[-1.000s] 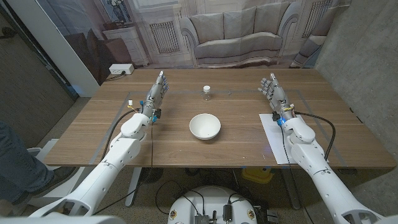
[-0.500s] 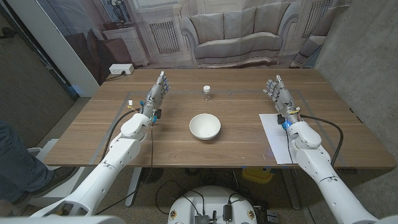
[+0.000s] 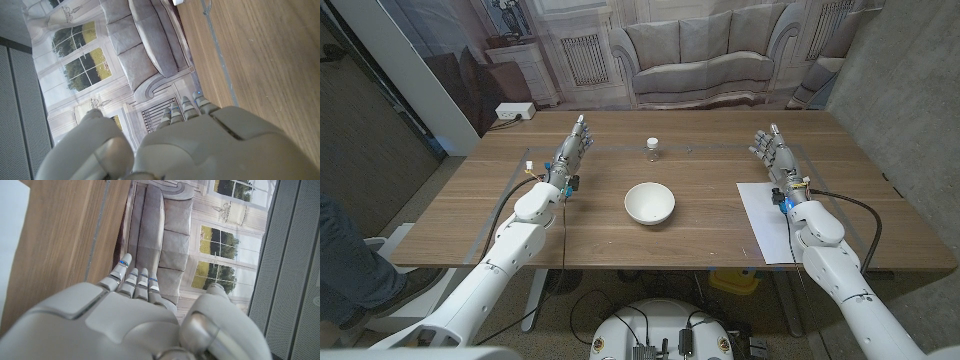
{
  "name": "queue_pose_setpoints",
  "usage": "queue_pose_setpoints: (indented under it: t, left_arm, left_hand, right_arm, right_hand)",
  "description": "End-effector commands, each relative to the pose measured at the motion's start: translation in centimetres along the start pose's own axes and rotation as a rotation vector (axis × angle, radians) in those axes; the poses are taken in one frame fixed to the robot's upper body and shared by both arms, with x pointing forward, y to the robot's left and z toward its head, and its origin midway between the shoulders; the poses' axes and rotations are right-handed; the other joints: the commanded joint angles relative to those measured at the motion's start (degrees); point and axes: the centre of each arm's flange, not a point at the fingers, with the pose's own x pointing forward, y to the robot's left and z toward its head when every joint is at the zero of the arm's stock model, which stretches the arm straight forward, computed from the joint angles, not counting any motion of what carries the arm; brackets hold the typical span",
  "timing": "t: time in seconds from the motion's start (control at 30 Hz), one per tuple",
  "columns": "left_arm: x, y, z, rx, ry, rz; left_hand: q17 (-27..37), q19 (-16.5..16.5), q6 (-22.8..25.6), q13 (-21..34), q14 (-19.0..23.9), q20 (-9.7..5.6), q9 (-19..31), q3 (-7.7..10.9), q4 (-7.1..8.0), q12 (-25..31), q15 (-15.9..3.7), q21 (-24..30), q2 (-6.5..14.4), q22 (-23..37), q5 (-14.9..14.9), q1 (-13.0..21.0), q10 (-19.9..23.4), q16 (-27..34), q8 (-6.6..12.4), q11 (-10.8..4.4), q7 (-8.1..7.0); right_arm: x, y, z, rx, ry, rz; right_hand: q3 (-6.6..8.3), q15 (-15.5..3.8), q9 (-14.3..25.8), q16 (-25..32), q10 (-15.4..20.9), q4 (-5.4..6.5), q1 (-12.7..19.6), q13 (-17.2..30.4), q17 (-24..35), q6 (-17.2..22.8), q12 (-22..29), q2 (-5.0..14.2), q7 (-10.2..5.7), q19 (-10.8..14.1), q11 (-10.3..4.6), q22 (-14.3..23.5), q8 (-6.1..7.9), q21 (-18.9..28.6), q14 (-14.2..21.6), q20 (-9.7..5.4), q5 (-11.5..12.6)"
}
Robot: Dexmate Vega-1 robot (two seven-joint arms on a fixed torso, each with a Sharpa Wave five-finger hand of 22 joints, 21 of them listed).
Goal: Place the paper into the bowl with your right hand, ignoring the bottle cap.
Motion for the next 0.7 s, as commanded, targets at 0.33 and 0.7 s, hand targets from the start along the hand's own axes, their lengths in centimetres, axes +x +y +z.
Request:
queue_pose_setpoints:
  t: [0.33, 0.7]
  left_arm:
    - [0.3, 0.0, 0.1, -0.012, -0.005, -0.011]
    - [0.9, 0.2, 0.5, -0.029, -0.025, -0.005]
  left_hand:
    - [0.31, 0.05, 0.19, 0.14, 0.42, -3.04, 0.19, -0.43, -0.02, -0.26, 0.18, 0.25, 0.03, 0.11, 0.24, 0.53, 0.10, -0.14, -0.09, -0.25, 0.13]
    - [0.32, -0.05, 0.27, 0.15, 0.32, -3.03, 0.20, -0.52, -0.07, -0.34, 0.08, 0.11, 0.14, 0.11, 0.26, 0.64, 0.09, -0.27, -0.14, -0.32, 0.10]
  right_arm:
    - [-1.8, -0.8, 0.8, -0.019, -0.019, -0.023]
    - [-3.1, -1.3, 1.4, -0.032, -0.025, -0.037]
  right_hand:
    - [0.01, -0.04, 0.14, 0.15, 0.42, -0.40, -0.02, 0.28, 0.28, 0.47, 0.28, 0.26, 0.04, 0.68, 0.15, 0.23, 0.17, -0.42, 0.59, -2.09, 0.17]
    - [-0.10, -0.40, 0.14, 0.31, 1.02, -0.40, -0.13, 0.29, 0.33, 0.78, 0.42, 0.33, 0.07, 1.42, 0.01, 0.25, 0.22, -0.57, 1.26, -2.63, 0.15]
